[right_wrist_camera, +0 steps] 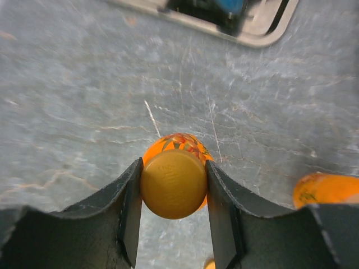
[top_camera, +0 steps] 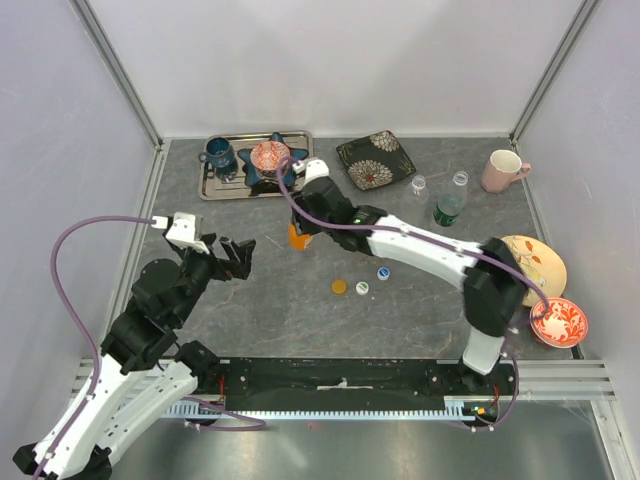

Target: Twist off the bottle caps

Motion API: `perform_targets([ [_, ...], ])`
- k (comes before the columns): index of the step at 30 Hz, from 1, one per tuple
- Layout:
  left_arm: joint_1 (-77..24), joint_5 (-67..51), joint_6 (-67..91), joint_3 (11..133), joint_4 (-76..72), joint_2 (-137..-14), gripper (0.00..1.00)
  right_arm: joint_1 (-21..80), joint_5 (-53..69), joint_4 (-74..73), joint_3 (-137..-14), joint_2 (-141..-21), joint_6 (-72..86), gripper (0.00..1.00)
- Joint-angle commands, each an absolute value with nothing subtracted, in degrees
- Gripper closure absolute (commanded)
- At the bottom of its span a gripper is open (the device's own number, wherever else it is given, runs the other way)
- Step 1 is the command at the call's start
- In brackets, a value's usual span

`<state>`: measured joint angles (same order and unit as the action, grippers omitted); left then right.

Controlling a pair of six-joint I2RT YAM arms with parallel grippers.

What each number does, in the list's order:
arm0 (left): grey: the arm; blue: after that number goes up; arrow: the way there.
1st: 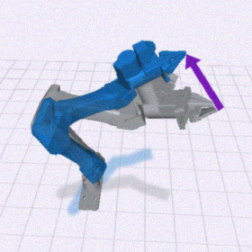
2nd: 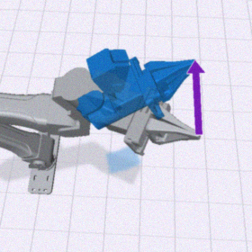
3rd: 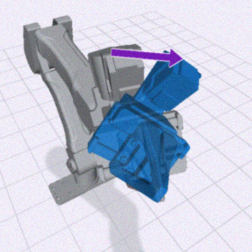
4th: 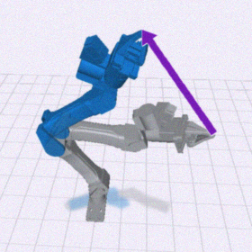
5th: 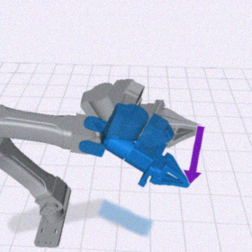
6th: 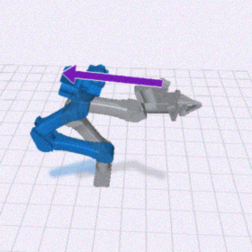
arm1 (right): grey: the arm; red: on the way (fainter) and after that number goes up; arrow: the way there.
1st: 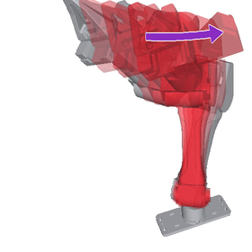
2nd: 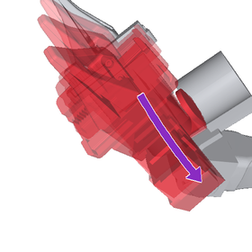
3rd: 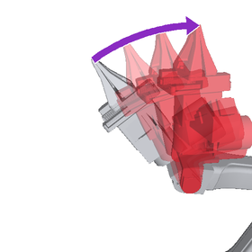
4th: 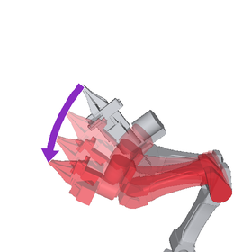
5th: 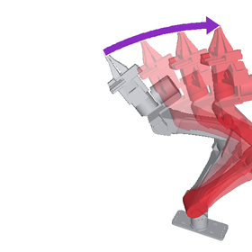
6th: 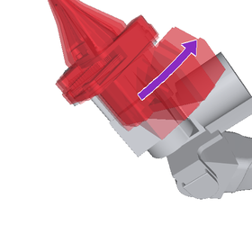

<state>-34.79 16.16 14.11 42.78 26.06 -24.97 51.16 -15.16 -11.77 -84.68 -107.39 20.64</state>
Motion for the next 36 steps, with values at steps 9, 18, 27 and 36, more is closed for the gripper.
perform_targets([
  [9,-33.40,5.17,12.30,59.55,13.18,-47.77,0.01,51.15,-10.38,-18.45,-75.68,-72.71,27.33,1.00],
  [18,-24.43,-53.15,34.71,60.39,-12.98,-60.38,0.00,51.15,-1.76,-22.32,-76.20,-63.82,26.72,1.00],
  [27,-24.43,-65.56,37.53,55.28,-24.52,-61.17,0.00,51.06,5.88,-20.83,-78.92,-62.05,26.72,1.00],
  [36,-26.98,-64.25,30.95,55.28,-17.15,-61.26,0.00,51.15,11.51,-16.26,-80.51,-64.25,29.70,1.00],
])
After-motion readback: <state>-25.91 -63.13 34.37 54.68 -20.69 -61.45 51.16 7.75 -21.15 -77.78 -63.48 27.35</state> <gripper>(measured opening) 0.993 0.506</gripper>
